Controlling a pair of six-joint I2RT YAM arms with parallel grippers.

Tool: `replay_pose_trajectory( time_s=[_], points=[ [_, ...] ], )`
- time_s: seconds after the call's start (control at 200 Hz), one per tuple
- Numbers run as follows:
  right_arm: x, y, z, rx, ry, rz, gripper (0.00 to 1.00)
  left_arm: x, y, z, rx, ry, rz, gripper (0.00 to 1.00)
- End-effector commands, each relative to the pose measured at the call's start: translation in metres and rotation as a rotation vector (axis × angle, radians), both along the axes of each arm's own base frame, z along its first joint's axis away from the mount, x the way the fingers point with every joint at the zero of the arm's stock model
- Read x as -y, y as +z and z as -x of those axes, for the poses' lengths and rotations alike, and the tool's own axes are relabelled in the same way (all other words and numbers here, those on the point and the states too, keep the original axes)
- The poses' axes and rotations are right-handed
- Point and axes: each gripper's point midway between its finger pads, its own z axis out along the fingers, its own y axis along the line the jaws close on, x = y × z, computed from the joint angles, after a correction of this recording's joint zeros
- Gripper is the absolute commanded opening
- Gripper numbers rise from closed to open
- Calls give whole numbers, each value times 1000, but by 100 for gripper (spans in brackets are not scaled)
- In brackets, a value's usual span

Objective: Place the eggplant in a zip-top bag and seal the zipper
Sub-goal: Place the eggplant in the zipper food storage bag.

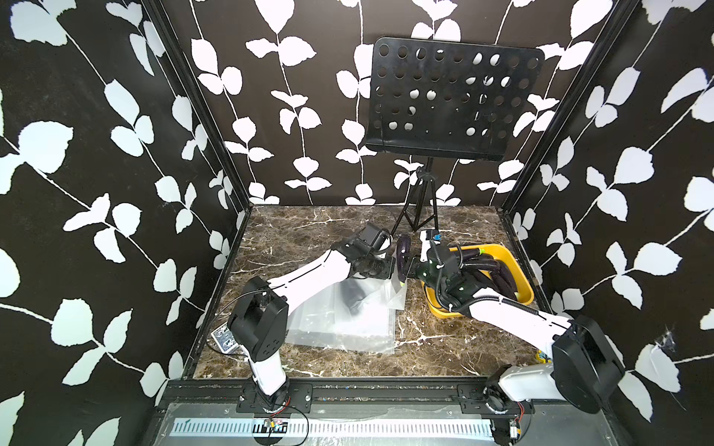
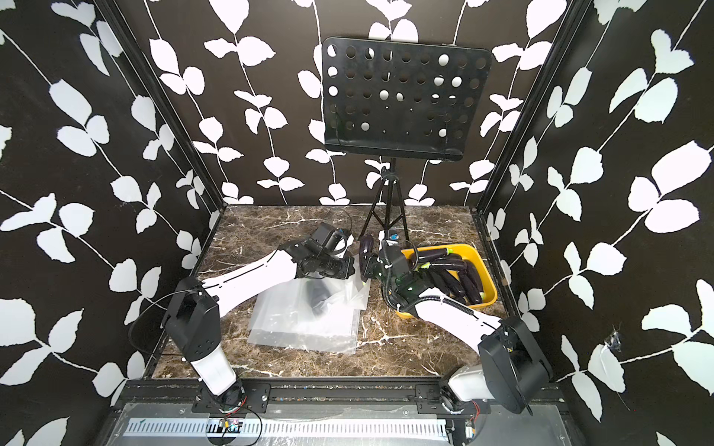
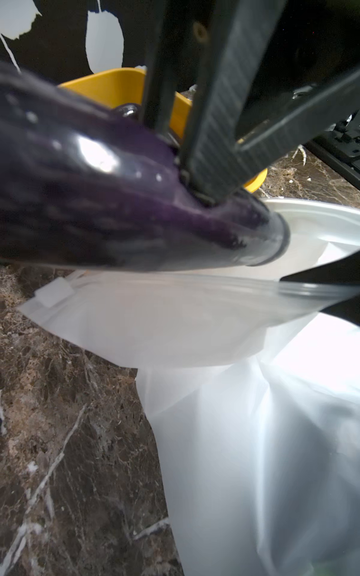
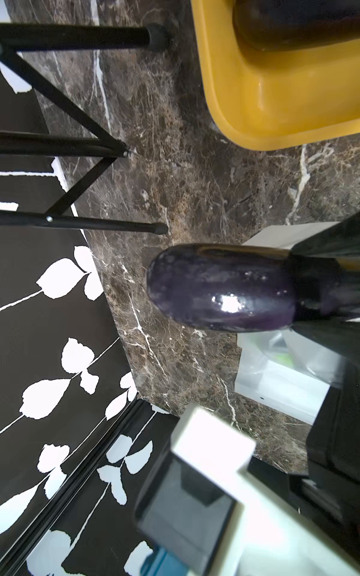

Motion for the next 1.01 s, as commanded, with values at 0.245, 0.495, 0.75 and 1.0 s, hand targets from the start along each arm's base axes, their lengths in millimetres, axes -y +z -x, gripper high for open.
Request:
replay_pose_trajectory(
  time_s=[0.245,0.495,0.75,1.0],
  points=[
    [-22,8,38,-62,125,25,17,-4,33,-3,55,26,68,0],
    [-24,-21,52,-210,161,72,16,-5,35,-4,65,38,74,0],
    [-27,-32,42,-284,130,133,17,-3,40,2,75,-2,76,0],
    [-41,-5,34,-267,166,132,46,-9,32,6,76,7,46,0]
  ],
)
